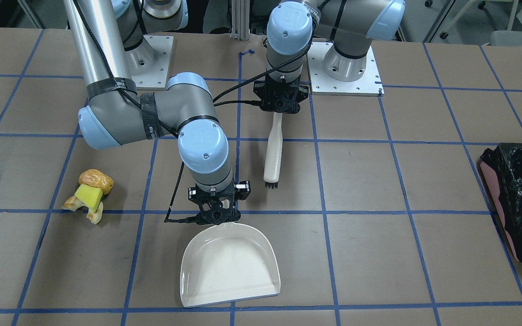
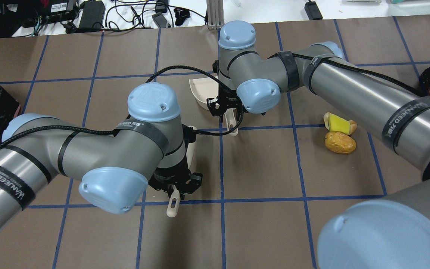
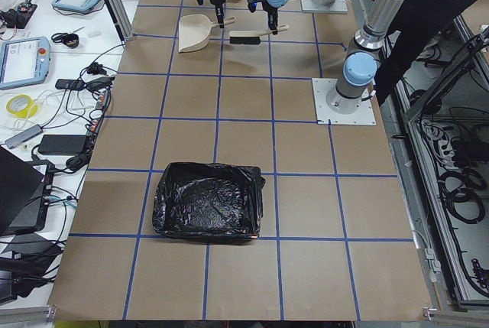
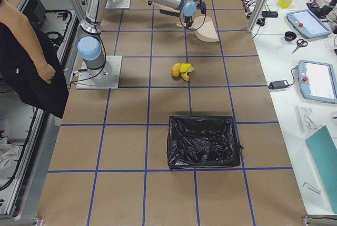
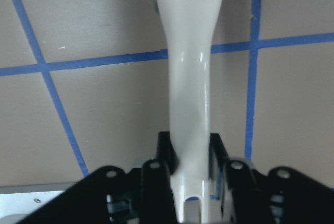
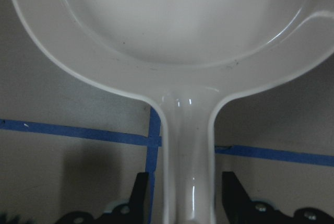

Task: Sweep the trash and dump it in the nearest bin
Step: 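Lift the brush with the left gripper while the right carries the dustpan beside the trash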

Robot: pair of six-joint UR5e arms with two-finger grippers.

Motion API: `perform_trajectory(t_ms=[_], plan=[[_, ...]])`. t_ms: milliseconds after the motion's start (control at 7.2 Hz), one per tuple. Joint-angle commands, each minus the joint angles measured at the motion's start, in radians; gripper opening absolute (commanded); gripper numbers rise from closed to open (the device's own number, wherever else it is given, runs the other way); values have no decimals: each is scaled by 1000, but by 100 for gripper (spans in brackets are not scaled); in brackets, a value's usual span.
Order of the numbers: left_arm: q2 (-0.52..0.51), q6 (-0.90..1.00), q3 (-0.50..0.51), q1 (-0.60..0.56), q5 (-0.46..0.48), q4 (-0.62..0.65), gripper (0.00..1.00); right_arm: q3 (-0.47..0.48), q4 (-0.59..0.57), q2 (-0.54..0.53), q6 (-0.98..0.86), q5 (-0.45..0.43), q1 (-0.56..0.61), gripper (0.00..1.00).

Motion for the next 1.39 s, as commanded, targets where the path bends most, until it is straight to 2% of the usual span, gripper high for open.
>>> perform_trajectory(t_ms=[0,139,417,556,834,1112,1251], plan=[[29,91,23,88,20,-79,0,0,1,-1,-2,0,-8,27],[35,151,39,126,63,-101,0,0,11,-8,-5,3,-15,15],[35,211,100,261,63,-118,0,-2,39,-30,-30,5,-37,0],[21,219,138,322,52,-117,0,-3,50,-49,-49,6,-58,0],[-11,222,200,374,0,-112,0,5,181,-120,-245,-9,-138,0],[-26,202,201,374,2,-104,0,11,324,-198,-528,-114,-250,0],[-26,178,201,372,-4,-89,0,12,359,-221,-645,-165,-294,0]])
